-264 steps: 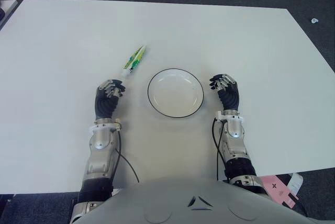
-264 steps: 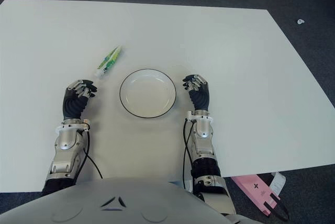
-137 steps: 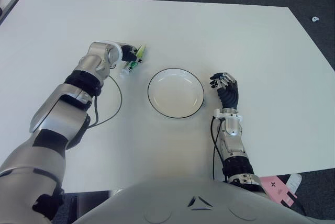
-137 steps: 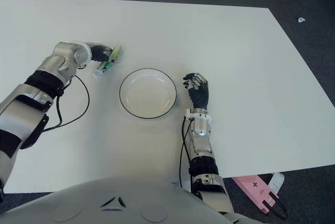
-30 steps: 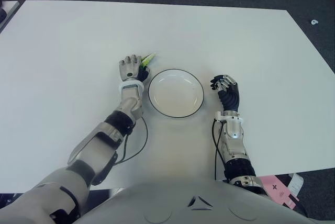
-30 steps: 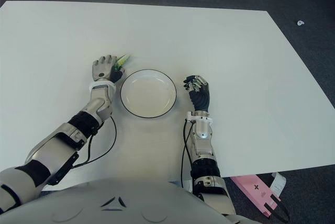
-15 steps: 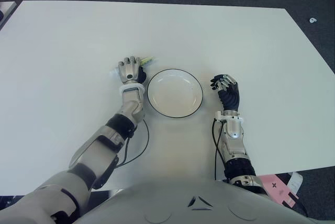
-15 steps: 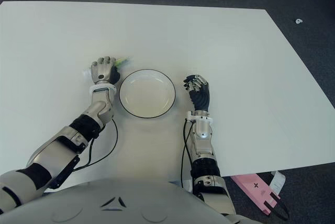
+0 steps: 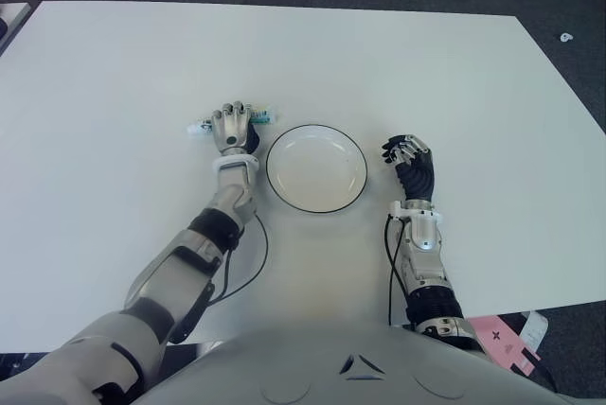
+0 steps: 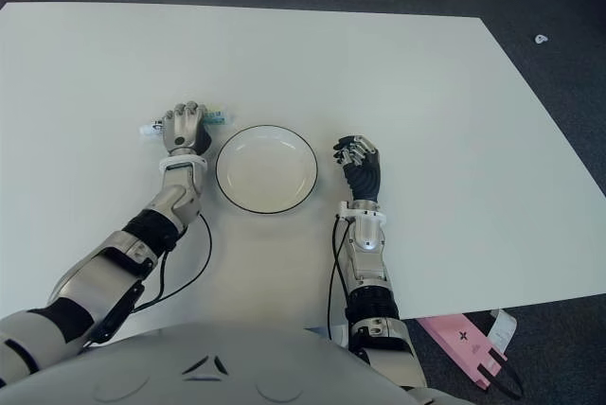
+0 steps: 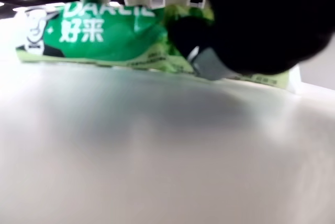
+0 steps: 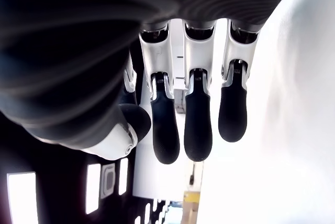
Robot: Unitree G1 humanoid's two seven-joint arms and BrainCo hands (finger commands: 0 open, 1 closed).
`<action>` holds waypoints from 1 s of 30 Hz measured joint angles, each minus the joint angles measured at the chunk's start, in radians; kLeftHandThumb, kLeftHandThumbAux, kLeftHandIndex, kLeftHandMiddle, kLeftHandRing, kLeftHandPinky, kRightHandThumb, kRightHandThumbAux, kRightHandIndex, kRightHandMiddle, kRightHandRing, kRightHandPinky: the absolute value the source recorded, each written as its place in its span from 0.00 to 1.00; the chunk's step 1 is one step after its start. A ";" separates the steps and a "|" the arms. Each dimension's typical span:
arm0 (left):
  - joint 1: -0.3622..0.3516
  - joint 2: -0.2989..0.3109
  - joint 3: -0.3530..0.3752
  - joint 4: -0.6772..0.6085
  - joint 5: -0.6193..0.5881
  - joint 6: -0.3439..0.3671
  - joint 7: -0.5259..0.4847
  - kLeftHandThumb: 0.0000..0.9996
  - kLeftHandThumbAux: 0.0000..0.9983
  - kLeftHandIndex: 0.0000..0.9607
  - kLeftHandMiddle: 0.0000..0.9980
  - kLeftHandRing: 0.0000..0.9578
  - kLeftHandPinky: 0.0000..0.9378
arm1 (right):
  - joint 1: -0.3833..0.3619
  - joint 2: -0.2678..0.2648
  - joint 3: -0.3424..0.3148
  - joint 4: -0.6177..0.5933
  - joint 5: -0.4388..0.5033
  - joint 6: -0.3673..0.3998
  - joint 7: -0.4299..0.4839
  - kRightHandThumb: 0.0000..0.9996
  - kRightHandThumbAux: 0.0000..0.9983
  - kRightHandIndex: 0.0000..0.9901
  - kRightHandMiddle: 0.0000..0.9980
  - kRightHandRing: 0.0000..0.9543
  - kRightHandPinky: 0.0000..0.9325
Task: Put the toothpaste on the table into the plate.
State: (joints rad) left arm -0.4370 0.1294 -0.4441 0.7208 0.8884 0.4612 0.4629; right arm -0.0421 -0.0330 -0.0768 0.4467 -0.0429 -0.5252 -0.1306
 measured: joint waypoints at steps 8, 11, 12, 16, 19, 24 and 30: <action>0.009 0.002 0.026 0.000 -0.006 -0.055 0.026 0.85 0.67 0.41 0.54 0.88 0.91 | 0.000 0.000 -0.004 0.000 0.000 0.000 0.001 0.71 0.73 0.44 0.53 0.56 0.58; 0.014 0.004 0.040 0.000 -0.010 -0.078 0.033 0.85 0.67 0.41 0.54 0.88 0.91 | 0.000 0.000 -0.005 0.000 0.000 0.000 0.001 0.71 0.73 0.44 0.53 0.56 0.58; 0.015 0.004 0.044 0.000 -0.013 -0.086 0.037 0.85 0.67 0.41 0.54 0.88 0.91 | 0.000 0.000 -0.006 0.001 0.000 0.000 0.001 0.71 0.73 0.44 0.53 0.56 0.57; 0.018 0.004 0.061 0.001 -0.027 -0.114 0.049 0.85 0.67 0.41 0.54 0.88 0.91 | -0.001 0.000 -0.009 0.003 0.000 0.000 0.001 0.71 0.73 0.44 0.53 0.56 0.58; 0.021 0.004 0.078 0.004 -0.038 -0.135 0.061 0.85 0.67 0.41 0.54 0.88 0.91 | -0.002 0.000 -0.011 0.004 0.000 0.000 0.001 0.71 0.73 0.44 0.53 0.56 0.58; 0.022 0.002 0.106 0.011 -0.060 -0.163 0.082 0.85 0.67 0.41 0.55 0.89 0.91 | -0.002 0.000 -0.012 0.009 0.000 -0.003 0.003 0.71 0.73 0.44 0.53 0.56 0.58; 0.022 -0.002 0.144 0.027 -0.090 -0.194 0.123 0.85 0.67 0.42 0.55 0.89 0.91 | -0.002 -0.002 -0.014 0.015 0.000 -0.008 0.007 0.71 0.73 0.44 0.53 0.56 0.57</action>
State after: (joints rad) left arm -0.4148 0.1274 -0.3003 0.7482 0.7982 0.2676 0.5857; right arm -0.0444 -0.0354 -0.0912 0.4615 -0.0424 -0.5337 -0.1236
